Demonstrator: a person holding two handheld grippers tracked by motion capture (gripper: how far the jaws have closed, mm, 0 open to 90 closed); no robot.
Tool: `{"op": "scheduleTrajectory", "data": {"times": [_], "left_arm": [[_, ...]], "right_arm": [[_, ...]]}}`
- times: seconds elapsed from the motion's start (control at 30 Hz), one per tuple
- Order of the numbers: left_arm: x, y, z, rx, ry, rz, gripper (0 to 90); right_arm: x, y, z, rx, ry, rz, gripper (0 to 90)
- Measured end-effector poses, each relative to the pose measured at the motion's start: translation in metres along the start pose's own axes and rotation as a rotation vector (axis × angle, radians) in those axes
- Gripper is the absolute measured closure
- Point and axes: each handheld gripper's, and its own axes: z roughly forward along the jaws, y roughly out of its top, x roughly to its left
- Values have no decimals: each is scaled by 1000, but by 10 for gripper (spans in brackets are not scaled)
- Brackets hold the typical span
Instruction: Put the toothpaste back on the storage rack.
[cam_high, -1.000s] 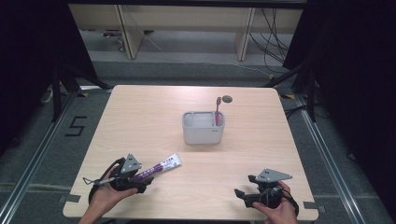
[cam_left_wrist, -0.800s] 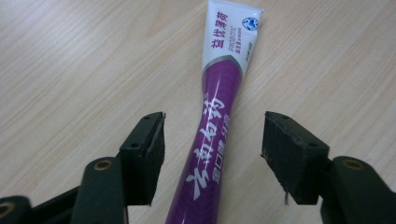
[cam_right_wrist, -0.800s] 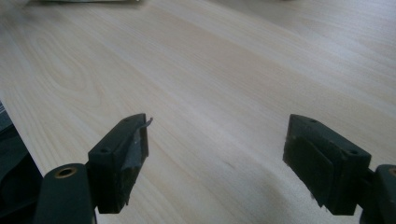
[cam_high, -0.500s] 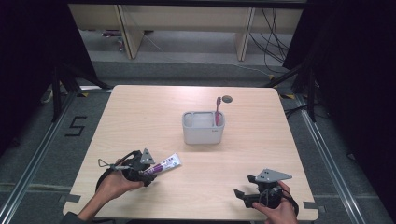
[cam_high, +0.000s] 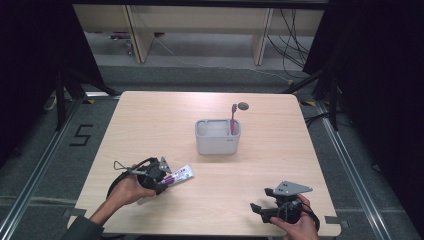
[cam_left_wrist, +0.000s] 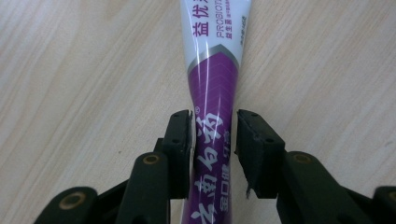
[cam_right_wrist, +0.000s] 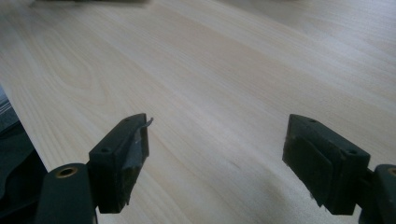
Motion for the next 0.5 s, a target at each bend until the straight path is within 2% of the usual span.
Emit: {"op": "scheduleTrajectory", "data": {"times": [0.07, 0.1, 0.17, 0.2, 0.33, 0.37, 0.47, 0.5], "left_arm": [[-1, 1, 0, 12, -6, -13, 664], [1, 3, 2, 21, -6, 6, 664], [1, 5, 3, 40, -10, 9, 676], [2, 7, 3, 47, 0, 26, 681], [4, 11, 4, 73, -5, 41, 705], [3, 11, 5, 77, -13, 25, 709], [3, 12, 6, 91, -16, 35, 715], [4, 13, 7, 114, -26, 45, 715]], "right_arm": [[0, 0, 0, -4, 0, -8, 233], [0, 0, 0, -4, 1, -5, 233], [0, 0, 0, -6, 2, -4, 234], [0, 0, 0, -6, 1, -5, 234], [0, 0, 0, -2, 0, 0, 234], [0, 0, 0, -6, 1, -4, 234], [0, 0, 0, -4, 4, -5, 235], [0, 0, 0, -2, 4, -5, 235]]}}
